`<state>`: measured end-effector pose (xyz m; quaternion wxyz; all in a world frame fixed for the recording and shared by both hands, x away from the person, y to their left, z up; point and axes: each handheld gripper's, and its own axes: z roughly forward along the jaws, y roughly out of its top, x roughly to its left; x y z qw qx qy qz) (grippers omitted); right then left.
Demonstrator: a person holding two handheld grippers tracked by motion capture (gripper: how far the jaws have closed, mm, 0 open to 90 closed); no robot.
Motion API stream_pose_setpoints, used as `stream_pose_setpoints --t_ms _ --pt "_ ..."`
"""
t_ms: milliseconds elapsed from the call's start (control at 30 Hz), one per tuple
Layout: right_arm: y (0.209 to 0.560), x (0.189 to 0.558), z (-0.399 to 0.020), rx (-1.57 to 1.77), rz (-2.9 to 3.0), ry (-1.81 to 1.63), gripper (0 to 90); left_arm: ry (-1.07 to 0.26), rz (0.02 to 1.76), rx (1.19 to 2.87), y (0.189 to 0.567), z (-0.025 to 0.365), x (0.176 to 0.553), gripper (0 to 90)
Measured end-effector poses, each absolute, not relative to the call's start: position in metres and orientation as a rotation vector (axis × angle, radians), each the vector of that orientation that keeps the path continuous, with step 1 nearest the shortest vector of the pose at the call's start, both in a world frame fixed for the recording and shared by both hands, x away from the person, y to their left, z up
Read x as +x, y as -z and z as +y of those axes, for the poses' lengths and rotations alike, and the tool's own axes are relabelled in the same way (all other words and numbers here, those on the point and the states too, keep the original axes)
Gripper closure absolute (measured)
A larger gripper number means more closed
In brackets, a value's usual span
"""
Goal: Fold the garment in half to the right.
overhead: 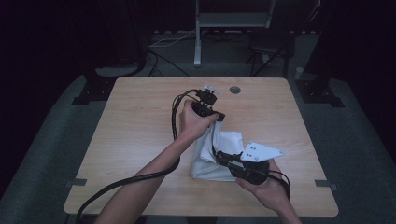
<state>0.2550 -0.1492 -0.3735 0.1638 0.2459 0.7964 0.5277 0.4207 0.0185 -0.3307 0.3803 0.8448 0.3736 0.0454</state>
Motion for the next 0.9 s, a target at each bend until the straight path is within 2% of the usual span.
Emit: stream_pose_setpoints --t_ms 900 --pt "0.391 0.252 -0.163 0.760 2.295 -1.478 81.4 -0.120 0.941 2.198 0.350 -0.002 0.416 85.5"
